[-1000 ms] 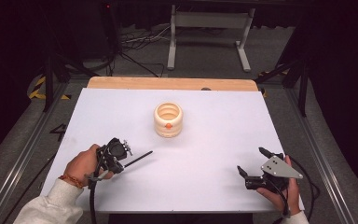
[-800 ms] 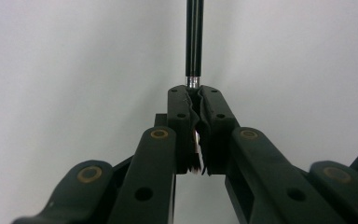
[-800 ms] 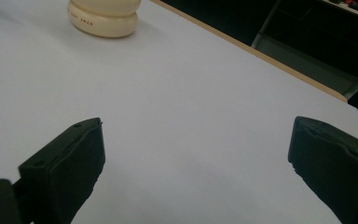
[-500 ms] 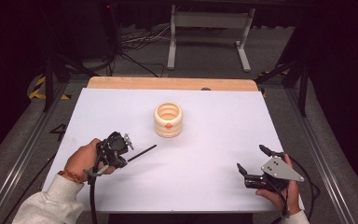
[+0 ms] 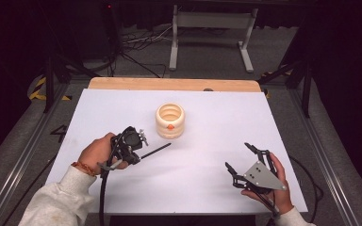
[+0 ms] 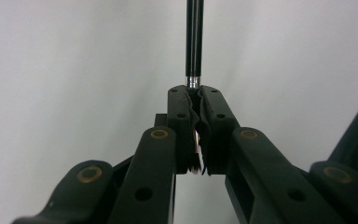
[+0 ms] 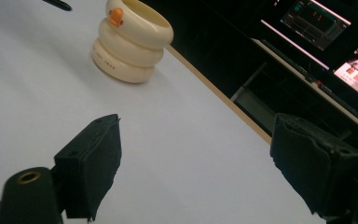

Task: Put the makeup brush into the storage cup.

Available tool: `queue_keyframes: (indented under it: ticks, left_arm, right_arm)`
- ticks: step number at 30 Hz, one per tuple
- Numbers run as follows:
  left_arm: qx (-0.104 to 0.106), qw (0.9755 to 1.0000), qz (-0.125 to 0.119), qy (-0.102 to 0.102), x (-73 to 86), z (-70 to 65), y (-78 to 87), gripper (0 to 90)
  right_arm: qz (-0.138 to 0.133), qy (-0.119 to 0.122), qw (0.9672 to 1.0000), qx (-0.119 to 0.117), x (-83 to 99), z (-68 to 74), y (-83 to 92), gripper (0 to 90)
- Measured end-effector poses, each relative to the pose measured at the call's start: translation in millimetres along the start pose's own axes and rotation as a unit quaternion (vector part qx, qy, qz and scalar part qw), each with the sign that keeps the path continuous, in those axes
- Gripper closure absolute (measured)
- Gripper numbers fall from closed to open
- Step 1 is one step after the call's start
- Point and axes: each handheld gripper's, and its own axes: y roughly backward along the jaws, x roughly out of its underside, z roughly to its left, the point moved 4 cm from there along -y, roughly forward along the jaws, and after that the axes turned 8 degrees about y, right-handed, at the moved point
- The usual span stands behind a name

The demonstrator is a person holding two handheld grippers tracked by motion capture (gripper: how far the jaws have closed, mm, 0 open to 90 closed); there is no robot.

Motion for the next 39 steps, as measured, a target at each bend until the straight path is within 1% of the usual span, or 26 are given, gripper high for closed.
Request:
queue_keyframes:
  ticks: [3, 4, 6, 8, 9, 10, 11, 15, 16, 17, 18, 19, 20, 22, 24, 25, 26, 30, 31, 32, 33, 34, 35, 36, 37, 39]
  left_arm:
    - [-0.005, 0.9999, 0.007, -0.011, -8.3, -3.4, 2.5, 84.0]
    - [-0.006, 0.9999, 0.005, -0.012, -11.2, -4.1, 3.5, 84.0]
    - [-0.006, 0.9998, 0.01, -0.019, -15.9, -5.7, 5.3, 84.0]
    - [-0.007, 0.9998, 0.007, -0.019, -20.8, -6.8, 7.1, 84.0]
    - [-0.005, 0.9997, 0.009, -0.023, -22.9, -7.5, 6.8, 84.0]
    - [-0.005, 0.9997, 0.009, -0.023, -22.9, -7.5, 6.8, 84.0]
    - [-0.004, 0.9996, 0.01, -0.024, -27.9, -9.3, 6.8, 83.9]
    - [0.0, 0.9993, 0.016, -0.033, -37.8, -14.2, 4.3, 83.9]
    - [0.0, 0.9992, 0.014, -0.037, -40.2, -15.6, 3.3, 84.0]
    - [0.0, 0.9992, 0.014, -0.037, -40.2, -15.6, 3.3, 83.9]
    - [0.004, 0.9991, 0.013, -0.041, -44.3, -17.6, 2.8, 83.9]
    - [0.004, 0.999, 0.016, -0.041, -45.6, -18.5, 2.8, 83.9]
    - [0.005, 0.999, 0.017, -0.042, -47.7, -19.6, 1.9, 84.0]
    - [0.005, 0.9987, 0.018, -0.047, -51.0, -20.9, 0.6, 84.0]
    - [0.005, 0.9986, 0.02, -0.049, -53.9, -23.4, -1.9, 83.9]
    - [0.005, 0.9984, 0.025, -0.05, -55.4, -24.8, -1.7, 83.9]
    - [0.005, 0.998, 0.026, -0.057, -57.0, -25.5, -2.0, 84.0]
    - [0.002, 0.998, 0.021, -0.059, -61.3, -29.6, -1.9, 84.0]
    - [0.001, 0.998, 0.021, -0.06, -62.6, -31.4, -2.1, 83.9]
    - [0.004, 0.9976, 0.019, -0.067, -65.5, -34.8, -3.5, 84.0]
    - [0.004, 0.9976, 0.019, -0.067, -65.5, -34.8, -3.5, 84.0]
    - [0.005, 0.9974, 0.021, -0.068, -66.6, -36.5, -4.2, 84.0]
    - [0.004, 0.9973, 0.019, -0.07, -68.0, -37.3, -5.6, 83.9]
    - [0.007, 0.997, 0.026, -0.072, -68.8, -38.7, -6.6, 84.0]
    - [0.006, 0.9969, 0.025, -0.074, -71.4, -40.4, -8.0, 83.9]
    - [0.009, 0.9962, 0.03, -0.081, -74.0, -43.2, -10.1, 83.9]
  right_arm:
    - [-0.001, 0.02, 0.9998, -0.004, -7.3, 5.6, -4.6, 16.2]
    - [-0.002, 0.025, 0.9997, -0.002, -9.4, 7.0, -5.8, 16.2]
    - [-0.005, 0.028, 0.9995, -0.01, -13.3, 9.4, -8.5, 15.9]
    - [-0.003, 0.041, 0.9991, -0.008, -16.7, 12.0, -11.4, 15.9]
    - [-0.003, 0.046, 0.9989, -0.01, -18.5, 13.7, -12.8, 15.9]
    - [-0.003, 0.046, 0.9989, -0.01, -18.5, 13.7, -12.8, 15.9]
    - [-0.002, 0.059, 0.9982, -0.013, -22.8, 17.9, -16.5, 15.9]
    - [0.0, 0.085, 0.9962, -0.017, -30.3, 27.0, -22.6, 16.5]
    - [0.004, 0.095, 0.9953, -0.016, -32.0, 29.8, -24.7, 16.7]
    - [0.004, 0.095, 0.9953, -0.016, -32.0, 29.8, -24.7, 16.7]
    - [0.008, 0.107, 0.9942, -0.015, -33.6, 32.7, -27.1, 17.0]
    - [0.013, 0.122, 0.9923, -0.02, -36.2, 38.2, -30.7, 17.6]
    - [0.014, 0.128, 0.9914, -0.021, -37.3, 40.4, -32.1, 18.4]
    - [0.015, 0.147, 0.9887, -0.022, -41.0, 46.3, -35.9, 19.7]
    - [0.013, 0.154, 0.9876, -0.028, -44.5, 51.6, -39.8, 20.3]
    - [0.014, 0.158, 0.987, -0.03, -45.7, 54.2, -41.7, 20.4]
    - [0.014, 0.164, 0.9859, -0.03, -47.0, 56.7, -43.5, 20.7]
    - [0.015, 0.186, 0.9817, -0.039, -52.2, 68.2, -49.8, 22.4]
    - [0.017, 0.193, 0.9799, -0.048, -53.5, 71.5, -51.1, 22.1]
    - [0.02, 0.205, 0.9773, -0.048, -55.2, 74.8, -53.2, 22.7]
    - [0.02, 0.205, 0.9773, -0.048, -55.2, 74.8, -53.2, 22.7]
    - [0.022, 0.213, 0.9758, -0.044, -56.7, 77.2, -54.7, 24.0]
    - [0.022, 0.218, 0.9746, -0.046, -57.9, 79.8, -56.1, 25.3]
    - [0.021, 0.222, 0.9736, -0.048, -59.0, 82.4, -57.7, 26.0]
    - [0.022, 0.234, 0.9707, -0.048, -60.9, 87.0, -60.9, 27.6]
    - [0.025, 0.238, 0.9697, -0.048, -62.3, 91.6, -63.0, 28.9]
